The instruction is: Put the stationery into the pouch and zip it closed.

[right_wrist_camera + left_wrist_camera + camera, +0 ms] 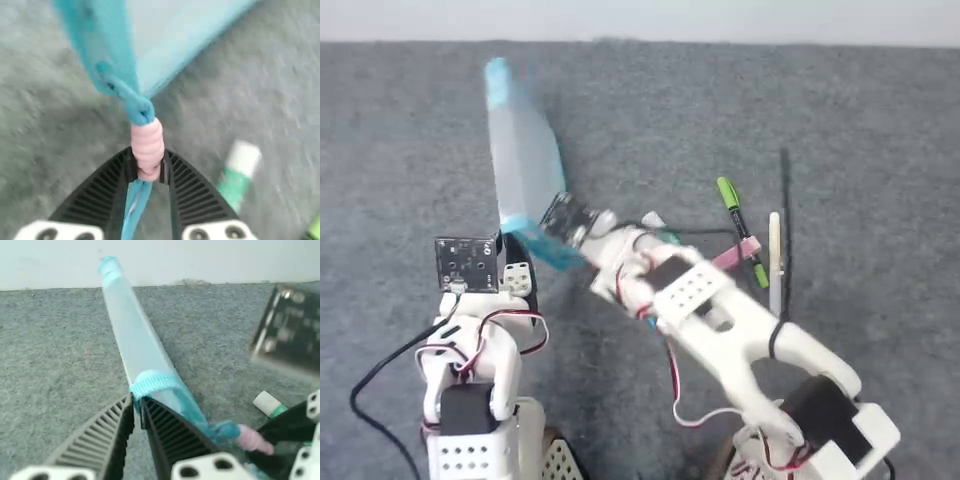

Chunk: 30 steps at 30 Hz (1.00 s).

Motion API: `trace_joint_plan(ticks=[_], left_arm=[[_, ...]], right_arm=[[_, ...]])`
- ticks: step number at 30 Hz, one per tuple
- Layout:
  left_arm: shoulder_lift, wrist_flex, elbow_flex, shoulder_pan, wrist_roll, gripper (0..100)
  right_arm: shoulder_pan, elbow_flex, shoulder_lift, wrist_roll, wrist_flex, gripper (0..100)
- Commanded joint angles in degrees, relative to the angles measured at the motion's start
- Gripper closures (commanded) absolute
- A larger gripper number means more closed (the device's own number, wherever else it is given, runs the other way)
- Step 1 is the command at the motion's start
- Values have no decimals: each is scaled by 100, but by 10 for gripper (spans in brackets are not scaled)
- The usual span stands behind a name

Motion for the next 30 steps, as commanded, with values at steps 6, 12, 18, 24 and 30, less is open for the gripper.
trace_joint_plan(ticks=[6,12,18,24,30], left_arm=[[44,-369,-13,-26,79,985],[44,-554,163,-26,79,984],[44,-580,215,26,44,976],[44,501,-382,976,-475,706],[88,369,-286,1160,-835,750]], right_arm=[[681,-1152,-1103,9,2044,992],[822,-730,-2281,-334,2492,992],[831,-211,-2835,-360,2492,992],[840,-369,-2888,-360,2536,992],[804,-492,-2932,-519,2747,992]])
